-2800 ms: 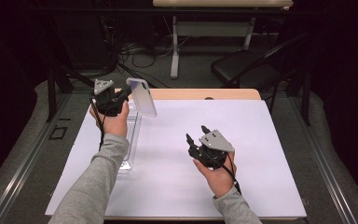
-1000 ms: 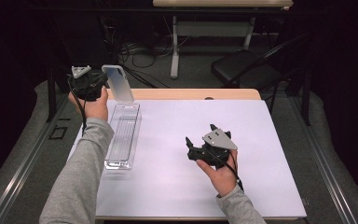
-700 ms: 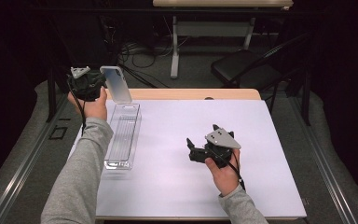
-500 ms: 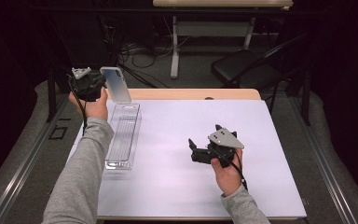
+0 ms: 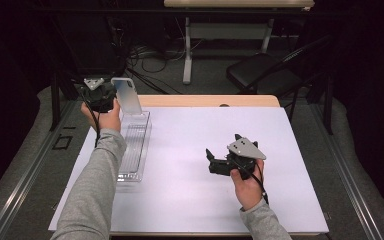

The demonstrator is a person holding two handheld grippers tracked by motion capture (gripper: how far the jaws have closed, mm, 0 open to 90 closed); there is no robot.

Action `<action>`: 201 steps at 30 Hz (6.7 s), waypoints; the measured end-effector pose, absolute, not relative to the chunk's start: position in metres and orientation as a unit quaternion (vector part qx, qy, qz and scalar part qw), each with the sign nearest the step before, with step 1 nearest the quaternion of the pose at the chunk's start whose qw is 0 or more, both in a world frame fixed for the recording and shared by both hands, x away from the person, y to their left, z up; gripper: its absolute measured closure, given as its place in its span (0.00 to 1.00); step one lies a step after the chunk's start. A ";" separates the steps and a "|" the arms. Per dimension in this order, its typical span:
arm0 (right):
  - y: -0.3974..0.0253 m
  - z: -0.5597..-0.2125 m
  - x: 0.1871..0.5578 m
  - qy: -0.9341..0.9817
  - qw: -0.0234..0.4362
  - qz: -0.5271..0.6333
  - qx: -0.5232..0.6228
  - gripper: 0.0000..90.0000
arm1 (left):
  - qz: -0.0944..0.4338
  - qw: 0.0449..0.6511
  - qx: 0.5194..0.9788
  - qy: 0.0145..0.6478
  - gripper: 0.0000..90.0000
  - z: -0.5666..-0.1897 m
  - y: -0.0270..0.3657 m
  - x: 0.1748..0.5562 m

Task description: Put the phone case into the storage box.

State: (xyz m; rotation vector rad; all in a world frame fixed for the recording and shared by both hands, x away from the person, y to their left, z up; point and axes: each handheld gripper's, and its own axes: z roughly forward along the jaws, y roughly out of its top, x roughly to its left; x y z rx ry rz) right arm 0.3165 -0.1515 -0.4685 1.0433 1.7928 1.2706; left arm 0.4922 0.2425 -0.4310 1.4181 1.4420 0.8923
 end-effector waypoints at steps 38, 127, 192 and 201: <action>-0.154 -0.472 0.319 0.697 0.334 0.486 0.408 0.00 | 0.346 0.420 0.587 0.600 0.99 -0.491 0.231 0.504; -0.151 -0.476 0.319 0.704 0.333 0.479 0.406 0.02 | 0.345 0.411 0.597 0.597 0.91 -0.503 0.229 0.508; -0.157 -0.474 0.318 0.705 0.334 0.473 0.410 0.01 | 0.286 0.455 0.639 0.550 0.36 -0.447 0.238 0.467; -0.160 -0.473 0.317 0.706 0.332 0.473 0.409 0.00 | 0.246 0.488 0.669 0.503 0.23 -0.431 0.235 0.448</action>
